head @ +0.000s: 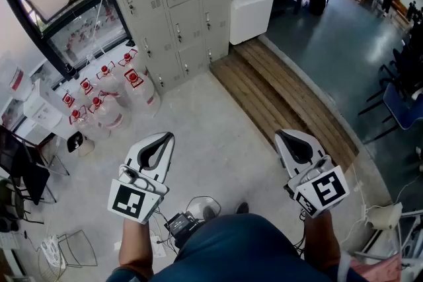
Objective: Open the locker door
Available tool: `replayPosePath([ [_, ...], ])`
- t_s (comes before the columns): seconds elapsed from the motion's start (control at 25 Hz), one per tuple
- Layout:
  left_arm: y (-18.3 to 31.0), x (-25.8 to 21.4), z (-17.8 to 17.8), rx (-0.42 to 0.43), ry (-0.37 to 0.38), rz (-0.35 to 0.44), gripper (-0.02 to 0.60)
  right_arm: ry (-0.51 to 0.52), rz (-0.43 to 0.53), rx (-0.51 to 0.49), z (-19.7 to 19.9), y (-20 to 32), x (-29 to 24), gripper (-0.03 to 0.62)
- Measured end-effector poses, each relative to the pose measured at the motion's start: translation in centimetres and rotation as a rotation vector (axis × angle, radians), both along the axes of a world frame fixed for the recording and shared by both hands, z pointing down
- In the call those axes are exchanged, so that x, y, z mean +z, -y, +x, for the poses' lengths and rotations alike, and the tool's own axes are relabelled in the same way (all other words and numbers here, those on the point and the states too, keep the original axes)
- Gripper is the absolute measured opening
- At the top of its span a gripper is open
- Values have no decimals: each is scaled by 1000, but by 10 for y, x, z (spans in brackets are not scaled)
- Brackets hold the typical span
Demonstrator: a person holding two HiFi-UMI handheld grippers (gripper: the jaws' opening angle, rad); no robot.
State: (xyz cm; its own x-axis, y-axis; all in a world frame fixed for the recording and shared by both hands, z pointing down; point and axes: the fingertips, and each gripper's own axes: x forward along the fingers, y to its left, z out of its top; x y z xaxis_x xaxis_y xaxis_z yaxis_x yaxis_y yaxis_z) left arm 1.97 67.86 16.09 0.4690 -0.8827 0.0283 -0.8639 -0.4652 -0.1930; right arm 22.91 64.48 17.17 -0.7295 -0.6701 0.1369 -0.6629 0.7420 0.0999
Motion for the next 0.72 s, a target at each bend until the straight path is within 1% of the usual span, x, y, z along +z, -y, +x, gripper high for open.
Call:
replayPosePath([
  [0.48, -3, 6, 41, 4, 12, -16, 17, 0, -5, -6, 38, -4, 6, 35],
  [0.72, 9, 4, 66, -5, 22, -28, 17, 10, -20, -23, 60, 10, 7, 36],
])
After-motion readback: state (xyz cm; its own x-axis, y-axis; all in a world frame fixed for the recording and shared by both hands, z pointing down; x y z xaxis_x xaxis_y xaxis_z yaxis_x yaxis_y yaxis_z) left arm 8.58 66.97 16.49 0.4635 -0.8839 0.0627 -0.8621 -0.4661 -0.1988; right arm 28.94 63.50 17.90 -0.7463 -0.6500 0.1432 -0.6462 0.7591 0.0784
